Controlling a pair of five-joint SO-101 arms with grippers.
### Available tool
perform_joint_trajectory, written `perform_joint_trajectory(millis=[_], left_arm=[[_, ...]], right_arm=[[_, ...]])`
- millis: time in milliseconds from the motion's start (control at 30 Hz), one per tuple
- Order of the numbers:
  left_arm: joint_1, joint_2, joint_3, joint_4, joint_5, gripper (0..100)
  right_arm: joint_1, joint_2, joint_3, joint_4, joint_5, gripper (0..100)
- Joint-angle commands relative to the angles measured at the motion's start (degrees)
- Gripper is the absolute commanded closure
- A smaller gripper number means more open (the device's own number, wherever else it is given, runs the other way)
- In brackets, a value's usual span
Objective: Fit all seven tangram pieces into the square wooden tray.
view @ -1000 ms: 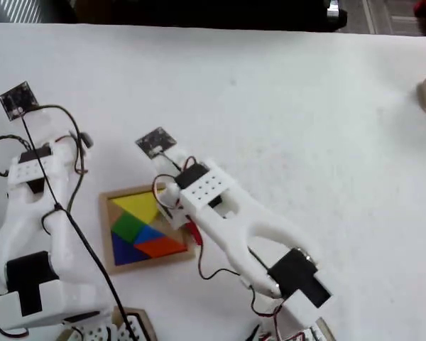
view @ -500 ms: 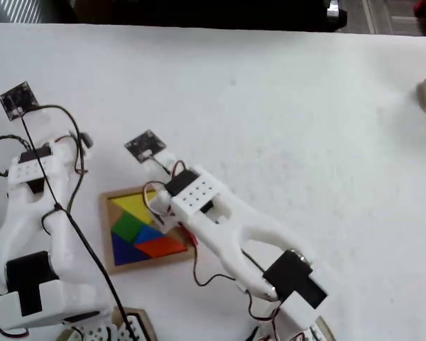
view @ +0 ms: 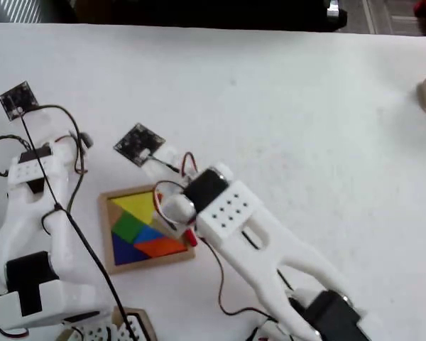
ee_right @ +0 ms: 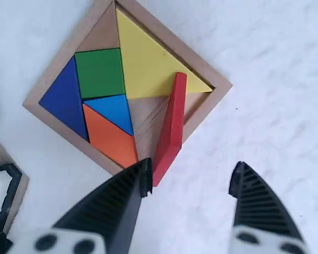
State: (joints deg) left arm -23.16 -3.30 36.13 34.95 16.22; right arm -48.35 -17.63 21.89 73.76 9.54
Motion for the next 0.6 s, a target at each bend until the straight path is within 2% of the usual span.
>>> perform_joint_trajectory(millis=[0,67,200,300,567], left_arm=[[0.75,-0.13,-0.88,-1.41,0.26,77],[0.75,-0.13,-0.88,-1.41,0.26,77],[0.75,-0.13,-0.79,-1.41,0.26,77],[0.75,-0.13,-0.7,-1.41,0.26,77],[0.75,-0.13,-0.62,-1.41,0.26,77]], right_arm=[[3.38,-9.8,2.64,-0.84,1.05,76.9],[6.46,-13.05,6.86,-4.79,0.88,80.0],[12.35,-13.85,17.67,-19.12,-0.97,98.6],[13.32,-10.77,20.66,-23.52,-0.7,94.6],[9.19,-0.13,18.46,-23.69,-1.05,97.8]])
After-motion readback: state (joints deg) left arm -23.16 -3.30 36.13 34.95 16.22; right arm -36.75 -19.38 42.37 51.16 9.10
